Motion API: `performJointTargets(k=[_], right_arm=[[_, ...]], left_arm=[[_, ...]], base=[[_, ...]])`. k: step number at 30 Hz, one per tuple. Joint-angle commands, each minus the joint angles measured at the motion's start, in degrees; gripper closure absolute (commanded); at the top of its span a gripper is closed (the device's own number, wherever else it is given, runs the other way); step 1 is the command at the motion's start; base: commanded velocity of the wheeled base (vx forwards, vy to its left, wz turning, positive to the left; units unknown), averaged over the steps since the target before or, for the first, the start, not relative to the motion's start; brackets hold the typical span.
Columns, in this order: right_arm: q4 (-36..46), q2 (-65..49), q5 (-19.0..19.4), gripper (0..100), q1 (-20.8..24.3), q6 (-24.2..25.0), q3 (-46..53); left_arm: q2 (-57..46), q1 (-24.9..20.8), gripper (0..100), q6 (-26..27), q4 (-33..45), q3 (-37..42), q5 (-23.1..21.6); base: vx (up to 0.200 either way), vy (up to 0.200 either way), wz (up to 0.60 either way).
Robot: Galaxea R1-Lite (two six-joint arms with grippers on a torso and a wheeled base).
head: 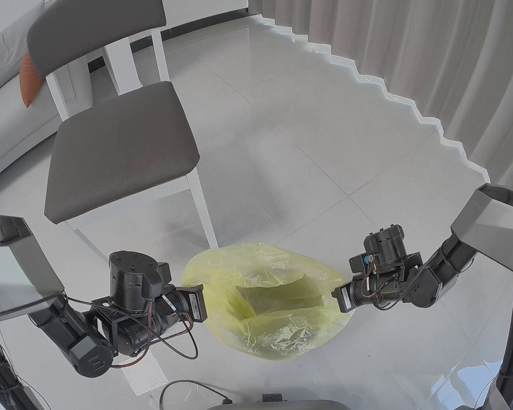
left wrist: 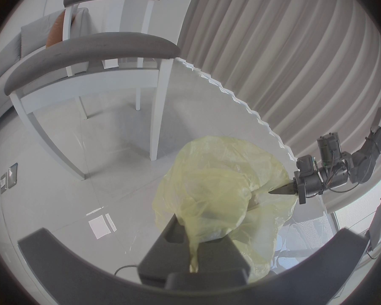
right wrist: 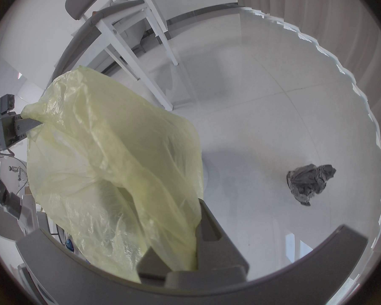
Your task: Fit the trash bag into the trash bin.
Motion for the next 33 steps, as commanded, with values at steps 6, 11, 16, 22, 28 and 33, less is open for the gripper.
performJointTargets(k=[6,11,16,22,28,33], right_arm=[[-1.77,0.47,0.00,100,-0.54,-0.25,-0.31],[-7.13,0.03,0.00,100,-0.89,-0.78,2.24],[-11.78,-2.16,0.26,100,-1.16,-2.54,7.07],[-14.42,1.26,0.44,100,-1.60,-3.59,6.46],[-14.07,6.80,0.44,100,-2.21,-3.59,1.62],[-13.63,8.65,0.53,100,-2.12,-4.12,1.45]], left_arm=[[-0.40,1.35,100,-0.34,-0.31,-0.36,-0.30],[1.09,1.09,100,-0.34,-5.41,-0.19,-0.21],[1.00,0.29,100,-0.34,-8.92,0.61,-0.21],[4.25,0.38,100,-0.34,-9.10,0.61,-0.12],[8.91,1.09,100,-0.25,-8.84,-1.50,-0.30],[9.53,1.44,100,-0.25,-7.96,-0.63,-1.97]], base=[[0.000,0.000,0.00],[0.000,0.000,0.00],[0.000,0.000,0.00],[0.000,0.000,0.00],[0.000,0.000,0.00],[0.000,0.000,0.00]])
